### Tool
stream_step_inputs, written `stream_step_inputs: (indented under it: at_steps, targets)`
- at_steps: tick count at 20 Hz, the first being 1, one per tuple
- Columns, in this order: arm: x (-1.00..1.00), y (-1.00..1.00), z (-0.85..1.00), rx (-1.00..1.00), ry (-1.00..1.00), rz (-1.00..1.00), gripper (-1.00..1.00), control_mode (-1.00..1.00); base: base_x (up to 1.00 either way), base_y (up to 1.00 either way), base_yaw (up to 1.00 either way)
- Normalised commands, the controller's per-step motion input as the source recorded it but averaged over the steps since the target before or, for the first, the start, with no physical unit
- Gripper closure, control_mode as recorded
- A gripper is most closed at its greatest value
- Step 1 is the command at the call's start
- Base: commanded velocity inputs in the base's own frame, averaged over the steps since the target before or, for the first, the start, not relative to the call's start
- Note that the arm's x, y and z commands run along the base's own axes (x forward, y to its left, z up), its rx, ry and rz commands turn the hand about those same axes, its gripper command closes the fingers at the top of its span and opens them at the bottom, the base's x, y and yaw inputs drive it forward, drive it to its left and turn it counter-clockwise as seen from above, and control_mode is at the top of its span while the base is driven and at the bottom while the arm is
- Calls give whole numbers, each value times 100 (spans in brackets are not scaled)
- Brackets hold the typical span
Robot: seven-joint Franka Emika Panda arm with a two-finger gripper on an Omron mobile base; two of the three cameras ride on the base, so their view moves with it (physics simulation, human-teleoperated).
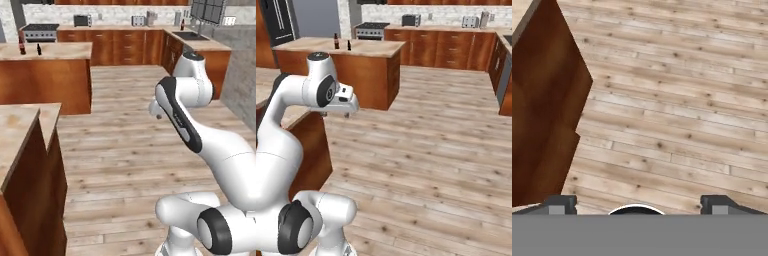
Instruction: Place the large bottle from the dining counter next to the other large bottle outside the sink, and place the small bottle from the dining counter next to the other small bottle inside the sink.
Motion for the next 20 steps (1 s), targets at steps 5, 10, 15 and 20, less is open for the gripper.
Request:
stream_step_inputs:
  at_steps: [5,10,15,20]
  targets:
    - [0,0,0,0,0,0,-100,100,92,-88,-4]
    - [0,0,0,0,0,0,-100,100,100,-83,-17]
    - [0,0,0,0,0,0,-100,100,100,-74,-25]
    - [0,0,0,0,0,0,-100,100,100,-52,-16]
